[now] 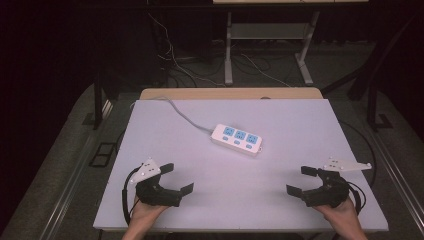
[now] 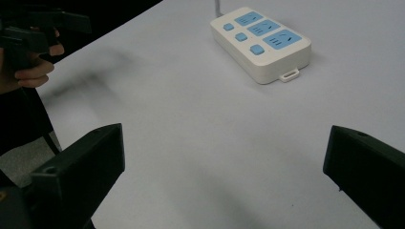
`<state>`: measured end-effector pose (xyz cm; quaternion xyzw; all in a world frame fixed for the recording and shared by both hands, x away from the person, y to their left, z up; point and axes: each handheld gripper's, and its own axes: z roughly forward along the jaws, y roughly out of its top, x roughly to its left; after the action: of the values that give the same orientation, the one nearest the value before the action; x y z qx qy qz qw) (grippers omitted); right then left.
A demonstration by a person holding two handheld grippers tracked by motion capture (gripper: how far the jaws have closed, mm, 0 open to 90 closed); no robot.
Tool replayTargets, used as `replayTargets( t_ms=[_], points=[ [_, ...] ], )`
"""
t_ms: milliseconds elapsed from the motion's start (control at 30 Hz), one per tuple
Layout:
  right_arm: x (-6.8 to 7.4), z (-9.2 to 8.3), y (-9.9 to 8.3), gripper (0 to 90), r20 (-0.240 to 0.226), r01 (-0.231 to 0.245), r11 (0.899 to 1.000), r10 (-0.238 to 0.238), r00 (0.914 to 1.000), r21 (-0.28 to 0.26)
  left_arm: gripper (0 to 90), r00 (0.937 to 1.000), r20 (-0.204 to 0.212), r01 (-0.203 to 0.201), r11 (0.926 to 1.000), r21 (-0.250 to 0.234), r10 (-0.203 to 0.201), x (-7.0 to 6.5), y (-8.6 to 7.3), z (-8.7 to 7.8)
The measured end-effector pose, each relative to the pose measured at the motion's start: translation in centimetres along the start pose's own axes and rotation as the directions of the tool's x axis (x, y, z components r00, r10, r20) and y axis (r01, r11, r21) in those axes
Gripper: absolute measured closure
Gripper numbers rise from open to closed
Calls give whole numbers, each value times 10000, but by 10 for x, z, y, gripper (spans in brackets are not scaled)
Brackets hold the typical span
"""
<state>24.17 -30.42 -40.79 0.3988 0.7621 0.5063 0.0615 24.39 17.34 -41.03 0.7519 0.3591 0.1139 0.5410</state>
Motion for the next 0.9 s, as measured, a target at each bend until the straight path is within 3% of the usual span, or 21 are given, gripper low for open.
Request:
replayTargets(
  t_ms=[233, 900],
  points=[
    [0, 1, 0, 4, -88, -1, 9999, 2, 10000, 123, 0, 9999, 98, -61, 9997, 241, 58, -1, 0, 3],
    [1, 4, 2, 4, -53, -38, 9983, 41, 10000, 581, 0, 9998, 174, 36, 9996, 273, -41, 1, -2, 3]
  ],
)
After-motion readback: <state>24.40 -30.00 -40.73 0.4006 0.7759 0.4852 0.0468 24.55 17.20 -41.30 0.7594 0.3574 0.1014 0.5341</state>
